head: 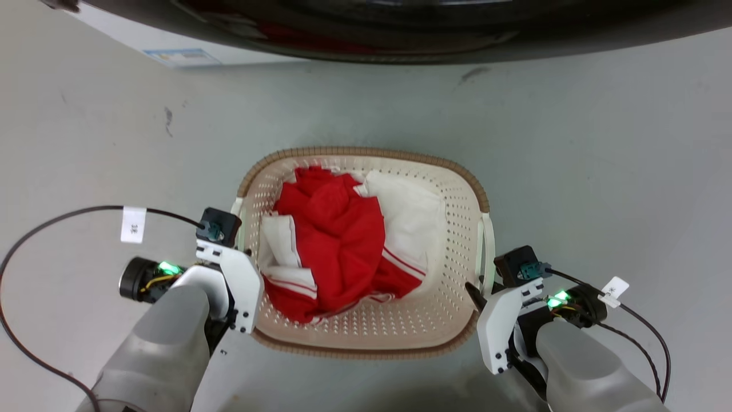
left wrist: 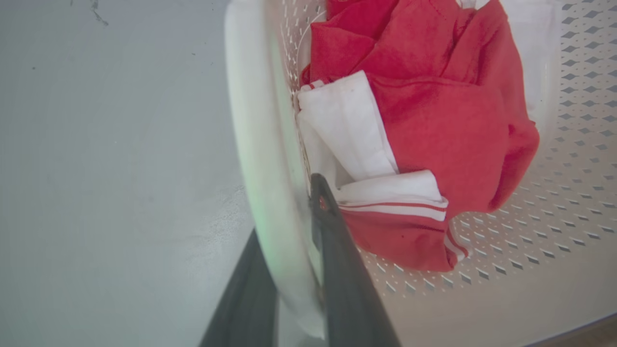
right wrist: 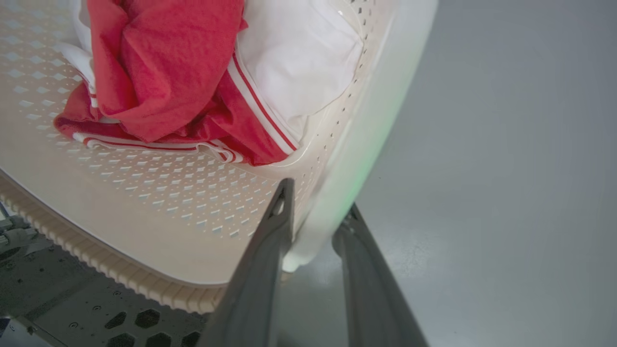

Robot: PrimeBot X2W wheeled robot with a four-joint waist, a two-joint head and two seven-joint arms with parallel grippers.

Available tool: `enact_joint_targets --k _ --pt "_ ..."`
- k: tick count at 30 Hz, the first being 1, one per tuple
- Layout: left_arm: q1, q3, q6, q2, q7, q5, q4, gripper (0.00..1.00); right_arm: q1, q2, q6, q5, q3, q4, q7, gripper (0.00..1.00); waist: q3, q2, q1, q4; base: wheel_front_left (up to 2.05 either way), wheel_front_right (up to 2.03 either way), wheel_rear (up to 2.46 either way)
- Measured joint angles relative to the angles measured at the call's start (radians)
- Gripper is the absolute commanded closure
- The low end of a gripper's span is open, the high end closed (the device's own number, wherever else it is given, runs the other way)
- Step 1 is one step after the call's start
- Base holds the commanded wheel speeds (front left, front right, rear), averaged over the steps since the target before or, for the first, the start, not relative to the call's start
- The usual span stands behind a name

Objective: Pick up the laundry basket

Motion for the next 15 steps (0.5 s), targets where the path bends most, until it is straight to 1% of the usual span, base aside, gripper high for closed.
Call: enact_joint_targets --k 12,15 --pt "0.093 -0.091 0.0 -0.003 0.063 -0.117 -0.026 1.0 0.035 -0.001 0.0 0.046 0.064 0.027 0.056 1.0 -0.163 0.0 0.0 0.008 0.0 0.0 0.0" --pt "0.118 -0.119 0.001 -0.005 0.095 -0.148 -0.035 1.0 0.045 -0.002 0.0 0.058 0.079 0.037 0.079 1.0 -0.209 0.0 -0.0001 0.012 0.0 0.0 0.0"
